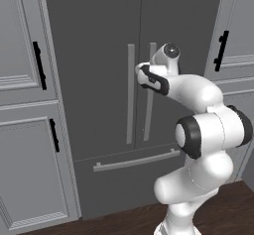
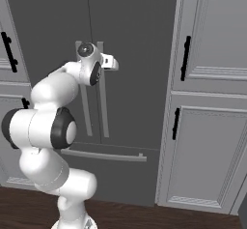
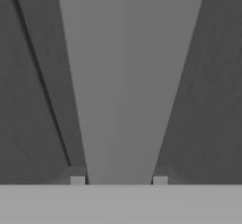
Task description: Grab a lemon wedge from the fridge and one ice cube from the ice bowl, and put them in the glass of lemonade.
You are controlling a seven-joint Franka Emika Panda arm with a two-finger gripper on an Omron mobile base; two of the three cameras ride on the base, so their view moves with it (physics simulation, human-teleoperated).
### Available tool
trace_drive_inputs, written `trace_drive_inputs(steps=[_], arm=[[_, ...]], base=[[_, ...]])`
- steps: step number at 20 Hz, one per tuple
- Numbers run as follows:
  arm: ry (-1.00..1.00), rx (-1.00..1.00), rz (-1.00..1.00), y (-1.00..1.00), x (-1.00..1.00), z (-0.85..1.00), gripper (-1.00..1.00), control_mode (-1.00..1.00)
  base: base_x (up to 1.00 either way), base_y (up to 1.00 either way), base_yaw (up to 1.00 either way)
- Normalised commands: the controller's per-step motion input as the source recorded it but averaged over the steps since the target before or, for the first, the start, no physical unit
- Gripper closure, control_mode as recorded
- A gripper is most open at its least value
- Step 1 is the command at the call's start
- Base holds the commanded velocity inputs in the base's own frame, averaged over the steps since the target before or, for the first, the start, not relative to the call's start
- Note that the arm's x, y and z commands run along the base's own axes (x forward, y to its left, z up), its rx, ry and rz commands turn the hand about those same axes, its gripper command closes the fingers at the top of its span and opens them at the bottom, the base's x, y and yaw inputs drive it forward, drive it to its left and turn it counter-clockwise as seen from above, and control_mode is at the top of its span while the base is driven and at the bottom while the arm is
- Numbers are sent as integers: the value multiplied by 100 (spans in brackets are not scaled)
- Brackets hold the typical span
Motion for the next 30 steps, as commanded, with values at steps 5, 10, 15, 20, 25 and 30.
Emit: trace_drive_inputs(steps=[5,10,15,20,25,30], arm=[[0,0,-12,-28,-5,0,100,-100],[0,0,-13,-58,-26,1,100,-100],[0,0,-11,-85,-45,1,100,-100],[-1,3,-3,-94,-77,0,100,-100],[0,5,-1,-100,-95,8,100,-100],[0,7,-2,-100,-92,6,100,-100]], base=[[0,0,0],[0,0,0],[0,0,0],[0,0,0],[0,0,0],[0,0,0]])
